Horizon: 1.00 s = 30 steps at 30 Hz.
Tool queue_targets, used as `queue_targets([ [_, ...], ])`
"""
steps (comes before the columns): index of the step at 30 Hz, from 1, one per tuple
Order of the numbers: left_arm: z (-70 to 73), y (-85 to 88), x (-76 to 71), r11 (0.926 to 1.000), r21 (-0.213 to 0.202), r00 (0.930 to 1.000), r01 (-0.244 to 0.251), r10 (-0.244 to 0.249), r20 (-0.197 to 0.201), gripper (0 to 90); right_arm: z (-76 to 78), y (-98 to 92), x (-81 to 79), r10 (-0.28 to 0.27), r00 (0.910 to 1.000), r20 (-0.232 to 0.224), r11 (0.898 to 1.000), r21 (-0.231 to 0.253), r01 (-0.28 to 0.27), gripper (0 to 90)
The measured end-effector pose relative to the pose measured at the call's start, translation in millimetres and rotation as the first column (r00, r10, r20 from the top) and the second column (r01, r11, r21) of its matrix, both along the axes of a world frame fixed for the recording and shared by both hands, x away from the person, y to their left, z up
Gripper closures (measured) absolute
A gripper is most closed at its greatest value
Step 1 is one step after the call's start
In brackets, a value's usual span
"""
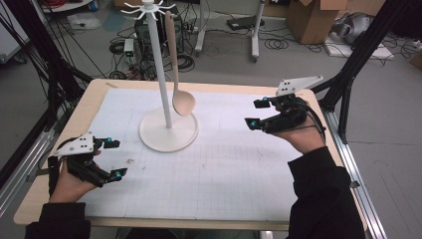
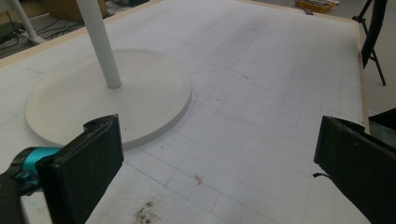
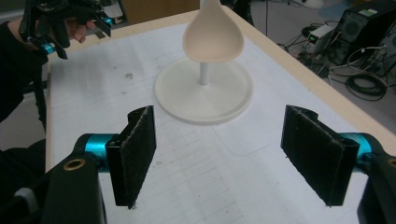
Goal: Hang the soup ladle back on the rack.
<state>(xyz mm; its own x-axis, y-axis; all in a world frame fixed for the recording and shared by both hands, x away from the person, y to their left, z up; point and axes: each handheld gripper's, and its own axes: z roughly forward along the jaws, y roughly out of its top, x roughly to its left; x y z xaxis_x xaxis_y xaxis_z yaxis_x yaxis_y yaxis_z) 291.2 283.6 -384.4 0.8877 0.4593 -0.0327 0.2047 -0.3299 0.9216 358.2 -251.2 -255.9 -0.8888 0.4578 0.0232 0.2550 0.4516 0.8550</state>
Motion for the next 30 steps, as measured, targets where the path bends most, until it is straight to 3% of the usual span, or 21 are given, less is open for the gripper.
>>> queue_targets([
  [9, -1.5, -1.3, 1.2, 1.0000, -0.004, 1.0000, 0.003, -0.003, -0.007, 1.7, -31.3, -16.5, -7.4, -0.018, 0.9994, -0.029, 0.999, 0.038, 0.020, 21.3],
  [20, -3.5, -1.1, 3.0, 0.9999, -0.010, 0.9999, 0.005, -0.005, -0.012, 1.7, -63.1, -20.4, -18.8, -0.019, 0.9985, -0.052, 0.994, 0.102, 0.024, 15.7],
  [24, -2.2, 1.0, 2.7, 0.9998, -0.021, 1.0000, 0.005, -0.005, -0.008, 1.7, -81.8, -14.4, -23.0, -0.014, 0.9962, -0.086, 0.997, 0.080, 0.021, 13.5],
  [30, -2.9, 3.3, 2.9, 0.9996, -0.026, 0.9999, 0.002, -0.002, -0.011, 1.7, -106.1, -14.6, -25.0, -0.022, 0.9940, -0.108, 0.996, 0.088, 0.031, 10.0],
])
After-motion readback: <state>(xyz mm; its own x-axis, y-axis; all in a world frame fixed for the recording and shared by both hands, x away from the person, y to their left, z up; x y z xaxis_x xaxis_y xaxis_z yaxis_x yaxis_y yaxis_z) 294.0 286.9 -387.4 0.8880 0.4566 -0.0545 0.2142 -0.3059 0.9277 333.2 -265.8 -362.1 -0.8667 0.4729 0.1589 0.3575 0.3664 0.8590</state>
